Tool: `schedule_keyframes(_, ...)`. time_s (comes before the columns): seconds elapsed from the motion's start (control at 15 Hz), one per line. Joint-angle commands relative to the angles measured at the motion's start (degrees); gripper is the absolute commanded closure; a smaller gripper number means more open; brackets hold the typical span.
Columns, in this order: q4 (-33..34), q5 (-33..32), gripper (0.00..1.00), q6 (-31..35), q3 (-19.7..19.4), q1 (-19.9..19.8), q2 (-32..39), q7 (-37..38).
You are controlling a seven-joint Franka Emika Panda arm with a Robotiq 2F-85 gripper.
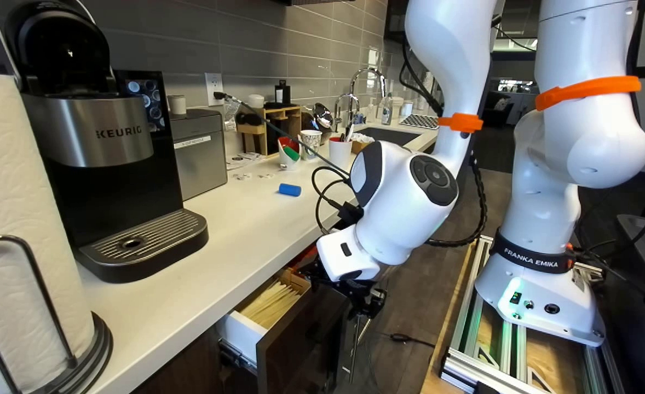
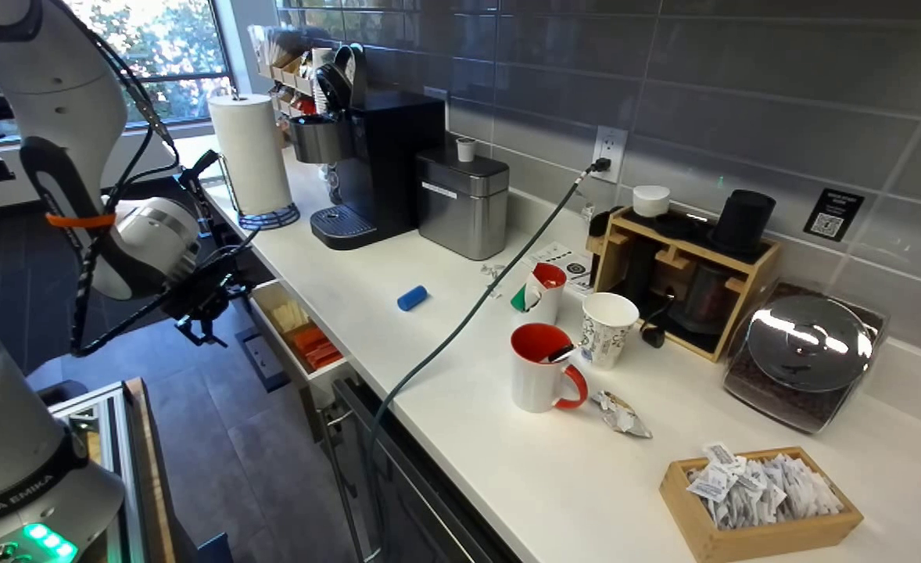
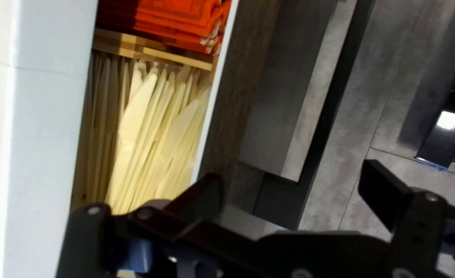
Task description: Open the first top drawer
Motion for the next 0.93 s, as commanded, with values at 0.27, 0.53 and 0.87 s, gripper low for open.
schedule_keyframes(0.27, -3.5, 9.5, 0.00, 11.4, -2.1, -3.7, -0.8, -12.6)
schedule_keyframes(0.53, -3.7, 11.8, 0.00, 13.3, -5.5, -8.5, -4.9, -18.1)
schedule_keyframes(0.87, -4.0, 14.5, 0.00, 18.7, -9.7, -13.1, -7.2, -25.7)
